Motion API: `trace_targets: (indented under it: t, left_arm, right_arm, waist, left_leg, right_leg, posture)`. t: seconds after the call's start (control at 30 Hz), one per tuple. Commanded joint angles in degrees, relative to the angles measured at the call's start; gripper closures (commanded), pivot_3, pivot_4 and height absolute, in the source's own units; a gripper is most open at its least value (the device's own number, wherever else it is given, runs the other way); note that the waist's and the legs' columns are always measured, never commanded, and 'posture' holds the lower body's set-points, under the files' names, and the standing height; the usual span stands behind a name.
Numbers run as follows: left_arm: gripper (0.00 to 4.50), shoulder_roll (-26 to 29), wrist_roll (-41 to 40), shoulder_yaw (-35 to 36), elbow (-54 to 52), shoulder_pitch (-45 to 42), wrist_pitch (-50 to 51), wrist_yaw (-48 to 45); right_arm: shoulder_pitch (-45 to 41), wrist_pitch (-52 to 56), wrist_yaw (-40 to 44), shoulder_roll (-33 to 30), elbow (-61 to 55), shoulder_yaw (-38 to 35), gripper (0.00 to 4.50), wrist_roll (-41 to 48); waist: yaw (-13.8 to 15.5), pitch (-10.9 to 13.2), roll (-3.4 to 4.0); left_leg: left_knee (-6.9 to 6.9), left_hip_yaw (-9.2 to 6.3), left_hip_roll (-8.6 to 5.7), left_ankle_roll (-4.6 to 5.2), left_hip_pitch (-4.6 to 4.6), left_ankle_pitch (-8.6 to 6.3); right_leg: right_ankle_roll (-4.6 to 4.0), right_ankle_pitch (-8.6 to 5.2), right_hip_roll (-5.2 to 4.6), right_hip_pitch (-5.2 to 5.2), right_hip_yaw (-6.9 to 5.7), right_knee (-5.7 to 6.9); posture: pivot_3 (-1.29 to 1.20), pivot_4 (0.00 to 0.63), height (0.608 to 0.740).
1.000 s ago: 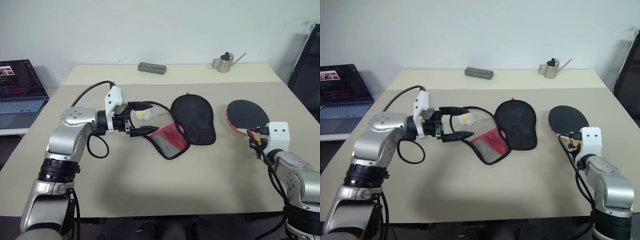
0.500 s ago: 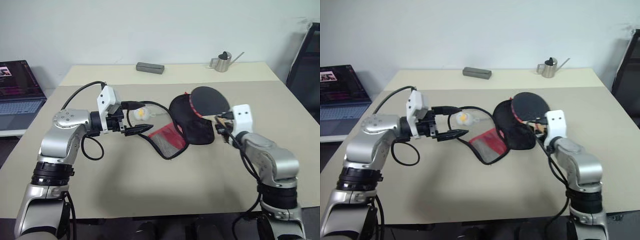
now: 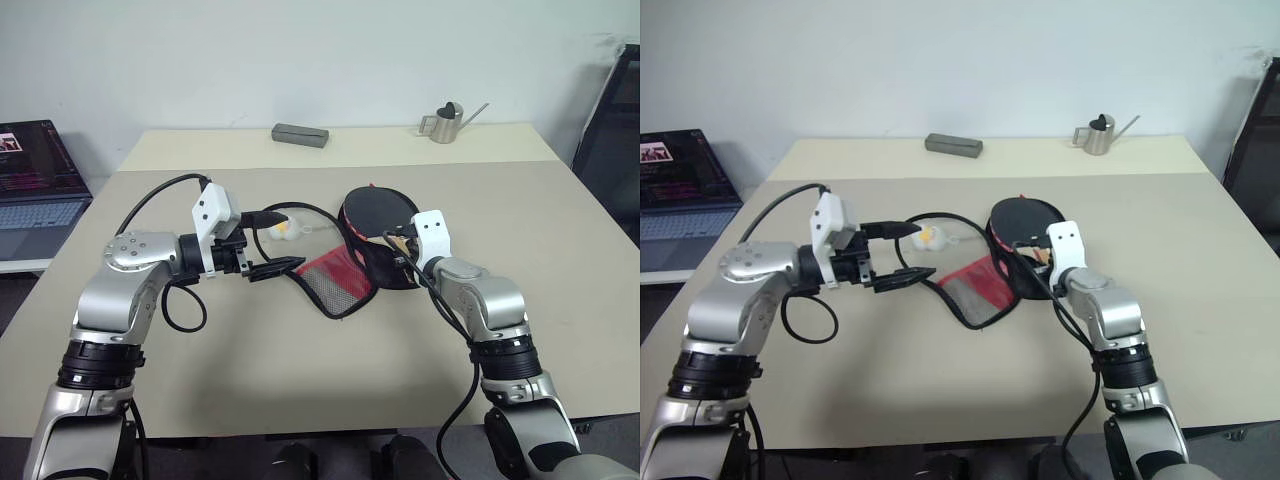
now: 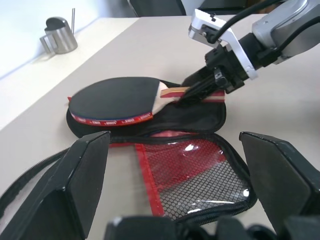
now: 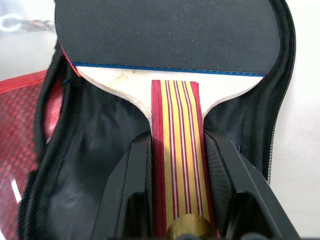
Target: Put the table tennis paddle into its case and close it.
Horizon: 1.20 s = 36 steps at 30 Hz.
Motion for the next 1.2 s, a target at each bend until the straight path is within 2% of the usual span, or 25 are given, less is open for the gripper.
trace_targets:
  t: [0.03,0.23,0.73,0.8,0.83,0.9,1.07,1.2]
  left_arm:
    - [0.0,1.06,-0.99,2.15,-2.44,-0.07,-0.02,0.51]
    - [0.0,1.18,-1.14,2.07,-2.82,0.13,0.15,0.65]
    - [0.0,1.29,-1.32,1.88,-3.18,0.26,0.37,0.57]
    - [0.0,1.26,-1.31,1.83,-3.16,0.26,0.4,0.58]
    - [0.0,1.29,-1.32,1.85,-3.18,0.29,0.41,0.56]
    - [0.0,1.32,-1.31,1.87,-3.17,0.32,0.45,0.56]
    - [0.0,1.68,-1.35,2.3,-3.42,0.79,0.68,0.55]
    - [0.0,2.19,-1.35,2.92,-3.65,1.47,0.99,0.98]
  right_arm:
    - [-2.33,-3.78,-0.02,0.64,0.41,0.11,3.4,-1.02]
    - [-2.43,-5.78,0.06,1.44,3.06,0.86,3.4,-2.6]
    - [-2.16,-5.1,0.08,1.64,3.45,1.34,3.4,-4.3]
    - [-1.95,-4.87,0.22,2.02,3.1,1.07,2.68,-3.87]
    - [-1.82,-4.71,0.26,2.13,2.83,1.06,2.52,-3.76]
    - [-1.67,-4.41,0.19,2.33,2.45,0.9,1.86,-3.62]
    - [-1.41,-3.04,-0.28,3.11,-0.48,0.0,0.11,-2.76]
    - [-1.07,2.33,1.13,3.9,-8.93,-1.42,0.02,0.19]
  waist:
    - [-0.04,0.0,0.0]
    - [-0.17,-0.01,0.0]
    - [-0.17,-0.01,0.01]
    - [-0.17,-0.01,0.01]
    - [-0.17,-0.01,0.01]
    - [-0.17,-0.01,0.01]
    - [-0.17,-0.01,0.01]
    - [-0.16,-0.01,0.01]
  left_leg:
    - [0.01,0.01,0.0,0.0,-0.06,0.0]
    - [0.11,0.03,0.0,-0.27,-0.69,0.16]
    - [0.11,0.04,0.0,-0.28,-0.68,0.17]
    - [0.11,0.04,0.0,-0.28,-0.68,0.17]
    - [0.11,0.04,0.0,-0.28,-0.69,0.17]
    - [0.11,0.04,0.0,-0.28,-0.69,0.17]
    - [0.11,0.04,0.0,-0.28,-0.69,0.17]
    - [0.11,0.03,0.0,-0.29,-0.71,0.17]
  right_leg:
    - [0.0,0.0,0.0,-0.05,0.01,0.01]
    - [-0.02,0.02,0.0,-0.75,0.04,0.21]
    - [-0.03,0.02,0.0,-0.75,0.04,0.21]
    - [-0.03,0.02,0.0,-0.75,0.04,0.21]
    - [-0.03,0.02,0.0,-0.75,0.04,0.21]
    - [-0.03,0.02,0.0,-0.75,0.04,0.21]
    - [-0.03,0.02,0.0,-0.75,0.04,0.21]
    - [-0.03,0.02,0.0,-0.76,0.03,0.21]
  posture:
    - [0.0,0.15,0.74]
    - [0.0,0.15,0.74]
    - [0.0,0.15,0.74]
    - [0.0,0.15,0.74]
    - [0.0,0.15,0.74]
    - [0.0,0.15,0.74]
    - [0.0,0.15,0.74]
    - [0.0,0.15,0.74]
